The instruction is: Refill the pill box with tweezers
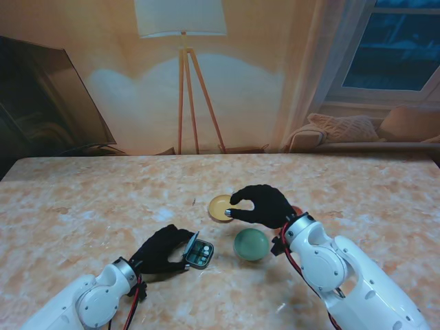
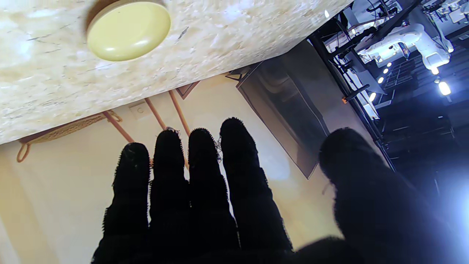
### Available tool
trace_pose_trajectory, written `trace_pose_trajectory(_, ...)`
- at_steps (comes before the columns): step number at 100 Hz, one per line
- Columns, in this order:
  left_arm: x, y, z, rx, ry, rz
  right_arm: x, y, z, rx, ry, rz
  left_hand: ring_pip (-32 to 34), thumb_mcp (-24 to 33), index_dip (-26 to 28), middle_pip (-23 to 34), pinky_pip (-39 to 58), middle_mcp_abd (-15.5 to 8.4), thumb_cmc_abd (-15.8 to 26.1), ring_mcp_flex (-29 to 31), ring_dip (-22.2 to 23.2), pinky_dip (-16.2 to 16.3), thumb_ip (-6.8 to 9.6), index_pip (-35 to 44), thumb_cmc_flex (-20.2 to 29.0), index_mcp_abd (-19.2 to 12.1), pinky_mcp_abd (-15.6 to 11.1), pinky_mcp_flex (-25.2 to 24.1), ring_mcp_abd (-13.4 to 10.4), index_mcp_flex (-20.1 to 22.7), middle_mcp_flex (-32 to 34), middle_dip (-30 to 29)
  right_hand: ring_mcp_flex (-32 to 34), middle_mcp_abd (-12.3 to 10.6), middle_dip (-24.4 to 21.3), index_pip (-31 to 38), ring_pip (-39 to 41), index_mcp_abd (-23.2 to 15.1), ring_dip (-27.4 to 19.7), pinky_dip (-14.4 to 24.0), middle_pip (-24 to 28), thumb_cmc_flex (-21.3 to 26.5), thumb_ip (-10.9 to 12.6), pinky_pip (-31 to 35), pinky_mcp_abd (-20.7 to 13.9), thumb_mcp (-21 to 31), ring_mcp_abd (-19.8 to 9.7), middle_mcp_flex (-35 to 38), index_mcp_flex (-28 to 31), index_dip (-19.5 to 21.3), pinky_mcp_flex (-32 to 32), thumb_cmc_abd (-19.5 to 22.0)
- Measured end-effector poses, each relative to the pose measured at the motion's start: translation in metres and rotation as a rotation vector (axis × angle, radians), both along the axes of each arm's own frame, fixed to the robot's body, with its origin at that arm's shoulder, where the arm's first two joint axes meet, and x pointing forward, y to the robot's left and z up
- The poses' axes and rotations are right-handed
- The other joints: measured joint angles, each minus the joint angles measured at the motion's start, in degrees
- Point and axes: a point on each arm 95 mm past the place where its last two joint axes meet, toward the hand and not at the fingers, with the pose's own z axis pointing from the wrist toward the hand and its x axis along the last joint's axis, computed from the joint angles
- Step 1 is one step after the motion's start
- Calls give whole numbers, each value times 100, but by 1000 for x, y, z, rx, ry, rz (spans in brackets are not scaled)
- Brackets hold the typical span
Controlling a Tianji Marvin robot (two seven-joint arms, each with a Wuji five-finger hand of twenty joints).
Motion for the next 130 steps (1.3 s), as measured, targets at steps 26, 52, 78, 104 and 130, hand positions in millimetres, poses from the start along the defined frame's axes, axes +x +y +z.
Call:
trace_pose_trajectory(26,1,0,0,9,2,-3,-1,18,-3,40,14,26,-55,10,60,-18,-9,-41,0,8,0,-1,0,71,10,-34,-66,-1,-94,50,24,48,136,9,257,374,562,-191,222,73,361,293,0,369,-10,-216,58,347,461,285,54,244)
trace_pose_trajectory(52,1,-1,0,8,-1,-3,-5,33,-9,57,70,79,-61,17,78,-15,-3,-42,0,49,0,-1,-1,71,65,-34,-72,5,-118,50,49,52,668,-12,286,756,859,-407,310,278,616,835,78,822,-11,-599,60,981,1027,366,366,702)
trace_pose_trajectory(78,2,-1,0,8,0,-5,-9,47,-24,52,125,116,-61,14,138,-12,-2,-42,0,52,0,-1,-3,71,65,-34,-85,7,-143,51,54,54,881,-74,278,1287,849,-477,310,279,604,983,217,911,-10,-495,45,1182,1085,-376,525,702)
trace_pose_trajectory(104,2,-1,0,9,1,-4,-7,64,-47,42,167,109,-61,14,148,-12,-2,-49,0,52,-2,-1,-3,71,69,-34,-110,7,-164,54,54,55,898,-139,30,1301,463,-478,155,135,324,1122,217,826,-64,-489,-17,1182,1067,-583,528,702)
trace_pose_trajectory(130,1,-1,0,8,1,-4,-7,79,-64,36,182,106,-61,-43,149,-12,-2,-53,0,52,-4,-1,-3,72,77,-34,-125,8,-171,54,54,55,888,-202,-227,1283,93,-479,-48,-147,105,1193,217,574,-134,-508,-87,1173,919,-909,334,702)
